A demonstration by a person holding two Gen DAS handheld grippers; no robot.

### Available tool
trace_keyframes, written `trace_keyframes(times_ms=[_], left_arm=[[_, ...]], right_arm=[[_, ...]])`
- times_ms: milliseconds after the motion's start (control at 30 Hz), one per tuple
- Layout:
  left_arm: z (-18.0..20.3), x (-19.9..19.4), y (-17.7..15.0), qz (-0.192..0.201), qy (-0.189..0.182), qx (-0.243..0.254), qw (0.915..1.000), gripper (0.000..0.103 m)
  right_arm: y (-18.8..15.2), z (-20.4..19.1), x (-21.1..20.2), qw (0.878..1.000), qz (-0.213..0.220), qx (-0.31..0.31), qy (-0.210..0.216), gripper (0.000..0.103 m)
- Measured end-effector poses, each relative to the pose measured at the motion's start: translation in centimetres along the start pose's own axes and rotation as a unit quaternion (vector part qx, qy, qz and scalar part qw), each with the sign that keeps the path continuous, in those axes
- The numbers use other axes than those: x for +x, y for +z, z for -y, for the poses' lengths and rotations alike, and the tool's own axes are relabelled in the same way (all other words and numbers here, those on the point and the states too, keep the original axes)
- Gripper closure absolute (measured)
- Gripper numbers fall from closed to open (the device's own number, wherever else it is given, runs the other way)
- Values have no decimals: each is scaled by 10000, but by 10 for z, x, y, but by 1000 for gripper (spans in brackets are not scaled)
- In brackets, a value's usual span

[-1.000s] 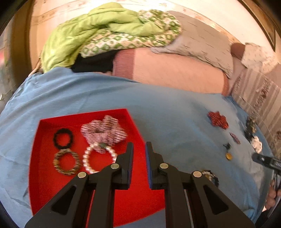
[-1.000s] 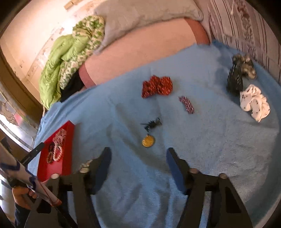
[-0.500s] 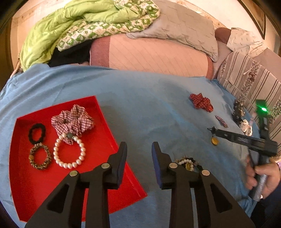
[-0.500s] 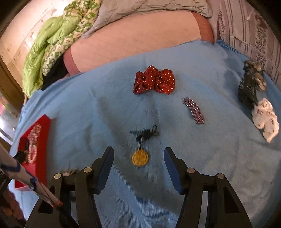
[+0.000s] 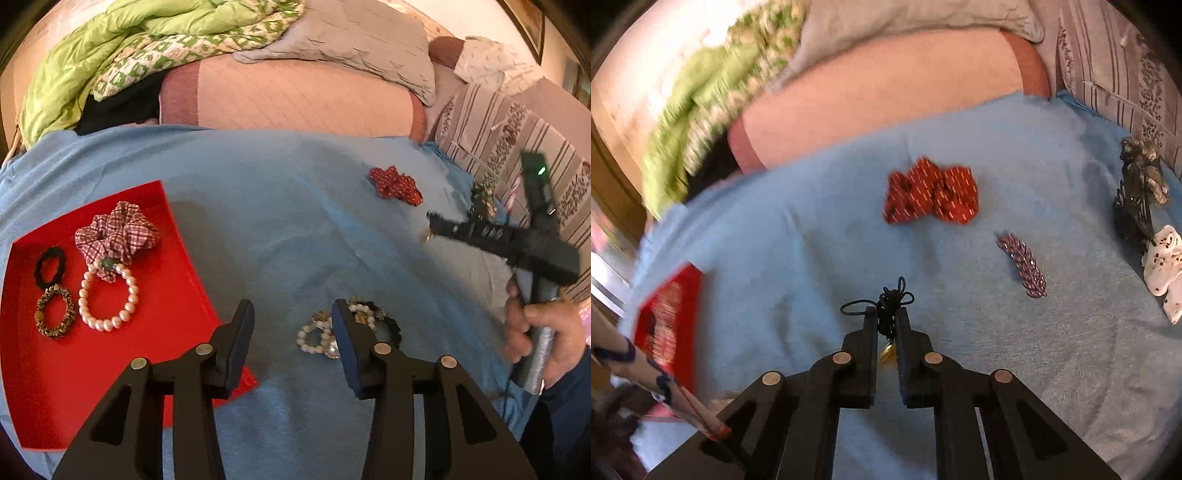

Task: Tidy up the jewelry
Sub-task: 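Lift the gold pendant by its cord and carry it toward the red tray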

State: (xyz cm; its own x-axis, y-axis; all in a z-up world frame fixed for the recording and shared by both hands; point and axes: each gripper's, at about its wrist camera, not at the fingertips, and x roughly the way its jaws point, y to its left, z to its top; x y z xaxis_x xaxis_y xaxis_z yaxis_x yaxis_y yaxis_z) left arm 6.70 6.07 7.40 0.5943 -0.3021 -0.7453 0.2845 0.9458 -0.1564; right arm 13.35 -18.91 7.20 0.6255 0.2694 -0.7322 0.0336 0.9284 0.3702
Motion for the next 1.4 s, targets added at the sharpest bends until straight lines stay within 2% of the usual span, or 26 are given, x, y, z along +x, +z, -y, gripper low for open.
trace_keyframes(times_ms=[133, 267, 500, 633, 667, 700, 800, 1000, 1400], left_arm=[[26, 6, -6, -96, -68, 315, 9994, 62], [43, 23, -10, -319, -31, 569, 9979, 76], [46, 50, -9, -544, 153, 655, 9962, 76], [44, 59, -5, -506, 228, 621, 9965, 77], [44, 61, -4, -488, 277, 602, 9966, 93], [42, 60, -4, -451, 291, 591, 9968, 98], [37, 53, 0, -336, 25, 480, 9983, 98], [18, 15, 17, 229, -465, 79, 9986, 98], [0, -13, 30, 654, -628, -109, 9958, 98]], right_arm=[[-2, -3, -17, 9995, 157, -38, 254, 93], [-4, -3, -22, 9989, 155, -21, 441, 93], [-3, -8, -24, 9983, 135, -125, 547, 93], [-3, -12, -21, 9981, 103, -144, 586, 93], [-3, -13, -21, 9981, 104, -160, 588, 93], [-3, -14, -21, 9980, 115, -182, 588, 93], [-3, -16, -22, 9979, 150, -218, 586, 93], [-3, -20, -25, 9975, 232, -215, 631, 93], [-5, -29, -26, 9963, 244, -301, 768, 93]])
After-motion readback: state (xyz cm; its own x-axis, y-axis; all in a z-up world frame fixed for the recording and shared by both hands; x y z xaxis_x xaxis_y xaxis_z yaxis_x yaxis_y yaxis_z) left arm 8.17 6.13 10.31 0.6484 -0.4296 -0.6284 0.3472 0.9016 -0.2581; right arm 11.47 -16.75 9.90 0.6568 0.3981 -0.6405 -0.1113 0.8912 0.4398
